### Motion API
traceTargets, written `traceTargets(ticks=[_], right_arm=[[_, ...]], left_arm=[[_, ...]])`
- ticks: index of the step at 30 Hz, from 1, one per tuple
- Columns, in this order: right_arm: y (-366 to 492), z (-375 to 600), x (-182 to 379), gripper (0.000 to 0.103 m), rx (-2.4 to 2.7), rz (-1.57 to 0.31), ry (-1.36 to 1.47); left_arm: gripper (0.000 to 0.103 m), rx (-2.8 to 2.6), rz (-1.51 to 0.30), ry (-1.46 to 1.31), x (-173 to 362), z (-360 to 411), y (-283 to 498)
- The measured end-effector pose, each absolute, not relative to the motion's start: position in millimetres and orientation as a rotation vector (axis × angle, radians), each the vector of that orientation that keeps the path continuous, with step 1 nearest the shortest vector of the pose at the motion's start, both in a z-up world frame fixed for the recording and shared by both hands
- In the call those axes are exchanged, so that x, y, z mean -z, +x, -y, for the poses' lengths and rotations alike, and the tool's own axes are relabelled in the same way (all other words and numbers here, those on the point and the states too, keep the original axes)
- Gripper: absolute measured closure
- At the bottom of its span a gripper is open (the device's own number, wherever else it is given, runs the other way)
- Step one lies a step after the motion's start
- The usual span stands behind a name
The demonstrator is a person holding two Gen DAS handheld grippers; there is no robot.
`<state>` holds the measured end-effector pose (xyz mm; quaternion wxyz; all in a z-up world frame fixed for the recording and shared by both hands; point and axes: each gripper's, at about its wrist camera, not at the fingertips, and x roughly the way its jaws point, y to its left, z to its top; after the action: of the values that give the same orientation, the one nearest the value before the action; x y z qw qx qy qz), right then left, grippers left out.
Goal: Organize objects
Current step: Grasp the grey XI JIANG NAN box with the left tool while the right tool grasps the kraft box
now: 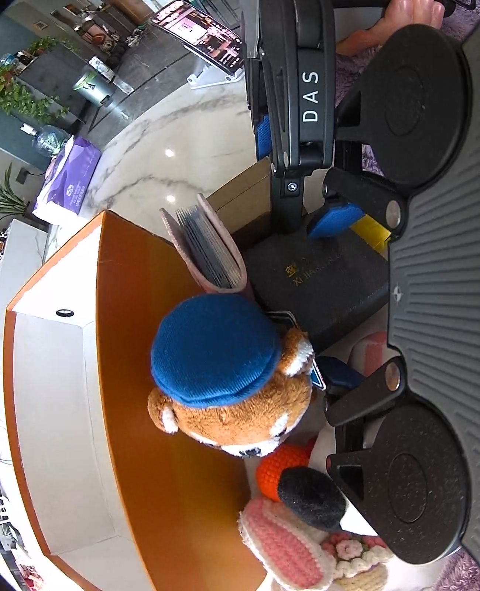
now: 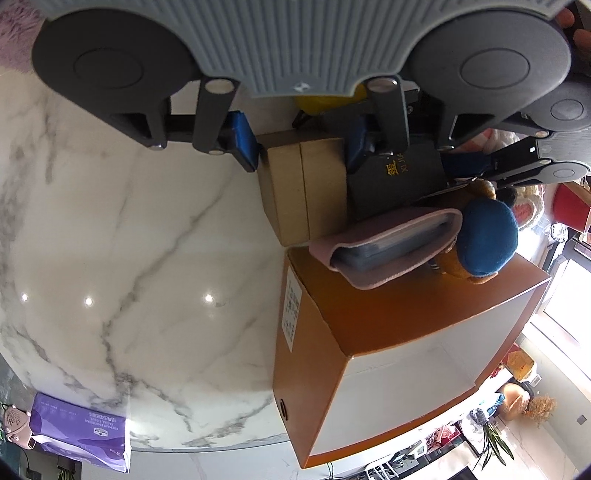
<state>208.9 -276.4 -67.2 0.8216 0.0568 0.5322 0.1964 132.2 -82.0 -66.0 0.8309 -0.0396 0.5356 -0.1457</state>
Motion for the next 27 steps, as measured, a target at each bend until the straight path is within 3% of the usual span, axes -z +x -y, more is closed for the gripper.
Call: traceTargets(ticks=[4,9,17,21,23,27], right_arm=[[209.5,278.3,68.3,0.05,-0.418,-1.136,0.139],[207.5,290.3,66.8,0.051,-0.35,-1.146,0.183],[205.8,301.1,63.8,0.051,-0.345,-1.166,0.182],[202.5,303.5,65.3,0.051,-0.393,-1.191,0.189],[198.9,302.9,65.7,0.051,-0.407,-1.205,0.179],[193.6,306.2,57.8,0.052,-0.339,-1.155,0.147]], left_arm=[[0.017,0.297,-1.152,-0.081,66.8,85.0,135.4],[0.029,0.326,-1.142,-0.097,64.4,81.8,136.7],[0.028,0.31,-1.2,-0.146,63.2,81.1,145.8],[0.026,0.25,-1.231,-0.248,61.6,75.7,151.4],[0.019,0.236,-1.24,-0.257,60.1,79.2,153.7],[0.019,0.136,-1.257,-0.252,59.2,91.3,156.9]])
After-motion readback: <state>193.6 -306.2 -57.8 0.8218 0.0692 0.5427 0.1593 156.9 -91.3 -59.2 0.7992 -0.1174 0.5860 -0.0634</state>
